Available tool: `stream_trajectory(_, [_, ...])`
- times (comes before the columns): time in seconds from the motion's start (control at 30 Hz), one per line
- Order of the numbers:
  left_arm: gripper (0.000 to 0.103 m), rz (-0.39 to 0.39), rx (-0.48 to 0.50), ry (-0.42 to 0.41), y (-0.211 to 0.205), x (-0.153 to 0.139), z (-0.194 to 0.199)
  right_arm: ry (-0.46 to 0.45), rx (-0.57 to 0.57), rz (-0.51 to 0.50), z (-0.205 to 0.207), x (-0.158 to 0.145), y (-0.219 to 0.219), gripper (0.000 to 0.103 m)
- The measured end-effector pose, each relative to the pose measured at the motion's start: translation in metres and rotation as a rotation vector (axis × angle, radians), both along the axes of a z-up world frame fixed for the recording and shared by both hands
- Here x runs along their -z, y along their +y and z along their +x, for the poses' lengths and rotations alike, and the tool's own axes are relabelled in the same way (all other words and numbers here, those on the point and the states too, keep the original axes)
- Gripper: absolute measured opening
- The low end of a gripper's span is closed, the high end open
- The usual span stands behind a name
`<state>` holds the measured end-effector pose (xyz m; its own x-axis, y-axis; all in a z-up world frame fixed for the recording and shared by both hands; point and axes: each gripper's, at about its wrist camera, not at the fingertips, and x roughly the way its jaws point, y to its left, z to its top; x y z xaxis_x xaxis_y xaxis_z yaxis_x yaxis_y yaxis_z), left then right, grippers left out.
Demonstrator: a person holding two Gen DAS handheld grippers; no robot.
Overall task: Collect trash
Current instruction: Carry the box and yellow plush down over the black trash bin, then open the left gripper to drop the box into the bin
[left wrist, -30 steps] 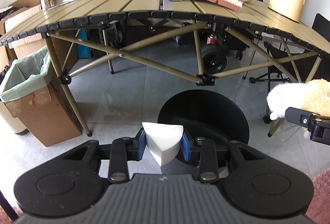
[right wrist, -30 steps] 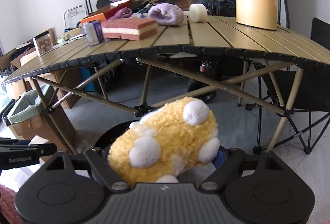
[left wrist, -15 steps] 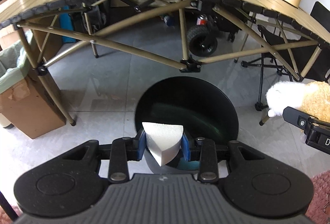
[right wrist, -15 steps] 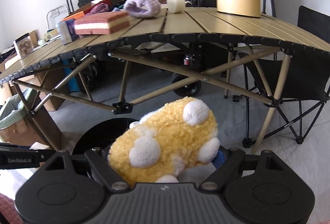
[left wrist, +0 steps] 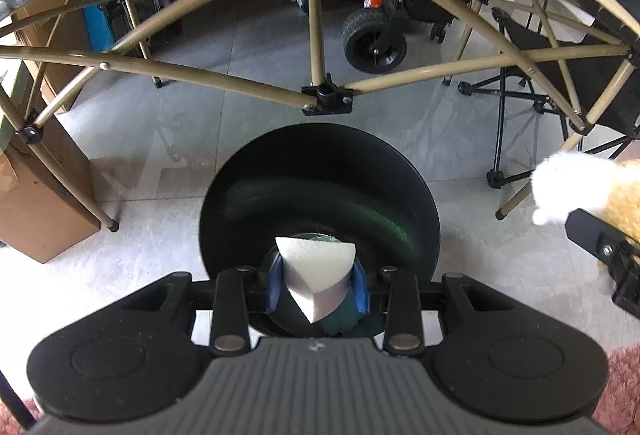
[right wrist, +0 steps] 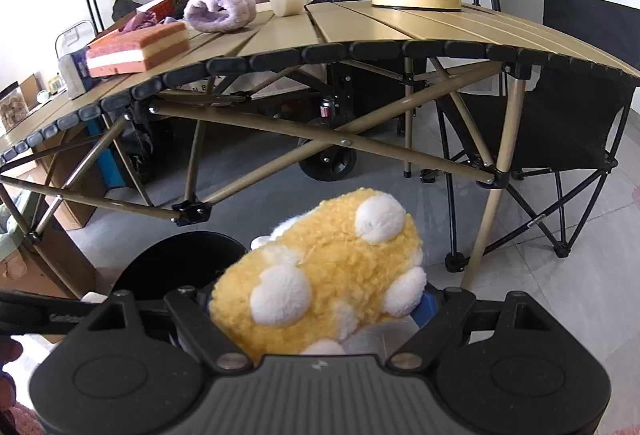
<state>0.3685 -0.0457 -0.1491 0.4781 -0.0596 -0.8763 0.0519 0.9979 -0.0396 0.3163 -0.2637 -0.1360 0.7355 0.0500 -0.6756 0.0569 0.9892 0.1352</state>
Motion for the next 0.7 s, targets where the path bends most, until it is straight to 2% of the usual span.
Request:
stream_trajectory(0.5, [0.035,-0.012,-0.056,0.112,-0.023,0.023,0.037,0.043,0.048,-0.002,0.006,0.013,-0.016,0.084])
stream_trajectory(0.7, [0.035,-0.001,-0.062,0.129,-0.027,0.029,0.041,0.048,0.048,0.008,0.007,0.015,-0.017,0.084])
